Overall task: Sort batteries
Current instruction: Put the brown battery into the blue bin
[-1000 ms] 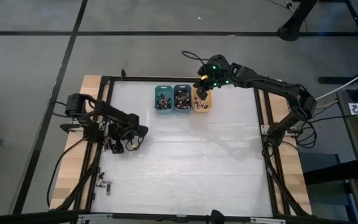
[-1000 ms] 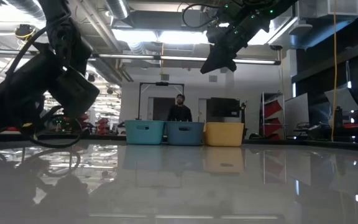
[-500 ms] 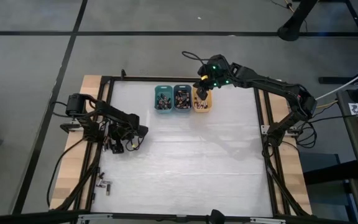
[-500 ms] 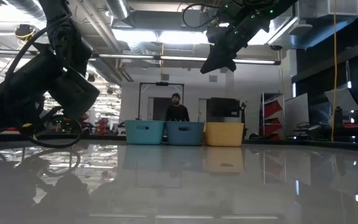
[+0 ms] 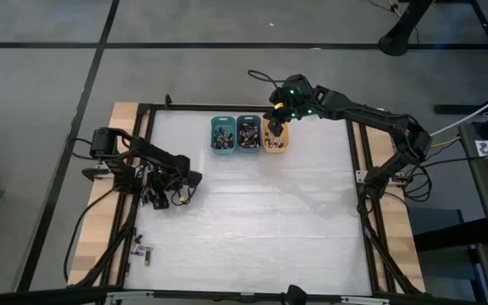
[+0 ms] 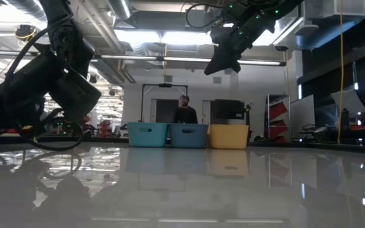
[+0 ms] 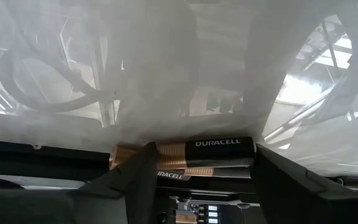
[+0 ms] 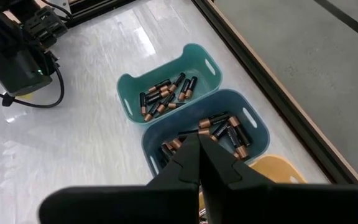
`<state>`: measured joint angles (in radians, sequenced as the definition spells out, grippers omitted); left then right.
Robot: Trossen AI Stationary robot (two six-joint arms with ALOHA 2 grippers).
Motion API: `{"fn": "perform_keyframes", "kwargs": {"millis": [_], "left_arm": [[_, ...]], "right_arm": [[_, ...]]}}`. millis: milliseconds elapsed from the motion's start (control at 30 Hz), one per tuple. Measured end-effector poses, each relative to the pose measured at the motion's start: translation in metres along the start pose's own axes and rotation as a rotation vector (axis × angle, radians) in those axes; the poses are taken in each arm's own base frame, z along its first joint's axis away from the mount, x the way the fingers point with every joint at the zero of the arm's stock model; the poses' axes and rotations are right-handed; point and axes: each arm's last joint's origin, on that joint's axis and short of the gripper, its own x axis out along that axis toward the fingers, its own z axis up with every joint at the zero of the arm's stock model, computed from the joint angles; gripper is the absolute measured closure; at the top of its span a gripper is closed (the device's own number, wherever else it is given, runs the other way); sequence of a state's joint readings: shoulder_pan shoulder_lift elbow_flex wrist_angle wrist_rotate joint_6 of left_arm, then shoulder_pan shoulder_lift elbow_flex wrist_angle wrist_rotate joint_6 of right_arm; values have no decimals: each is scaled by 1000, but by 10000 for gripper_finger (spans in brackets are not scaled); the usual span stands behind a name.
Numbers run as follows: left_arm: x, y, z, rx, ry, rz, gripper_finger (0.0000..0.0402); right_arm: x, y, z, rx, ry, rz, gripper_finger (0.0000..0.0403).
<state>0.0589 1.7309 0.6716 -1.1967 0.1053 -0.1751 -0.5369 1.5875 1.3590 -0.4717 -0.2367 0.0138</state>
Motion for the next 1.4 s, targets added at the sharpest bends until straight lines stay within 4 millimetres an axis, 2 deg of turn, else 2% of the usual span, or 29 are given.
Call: {"fn": "perform_keyframes", "kwargs": {"millis": [167,467,733,900,1067,1200,1400], "left_arm": [[-1,0,0,0,-4,0,177],[-9,-2,4,3,-30,0,185],[-34,2,-2,14,-72,79,180],[-61,9,-6,-13,-231,35,180],[-95,26,-11,-100,-427,-37,179],[-129,43,-14,-173,-613,-90,179],[-187,74,-14,-274,-980,-145,179]], "right_arm": [[0,0,0,-14,0,0,403],[0,0,0,-14,0,0,403],[0,0,0,-13,-1,0,403],[0,-1,0,-8,-2,-3,403],[-3,-10,0,36,-4,-8,403],[-5,-18,0,71,-8,3,403],[-9,-31,0,95,-15,-6,403]]}}
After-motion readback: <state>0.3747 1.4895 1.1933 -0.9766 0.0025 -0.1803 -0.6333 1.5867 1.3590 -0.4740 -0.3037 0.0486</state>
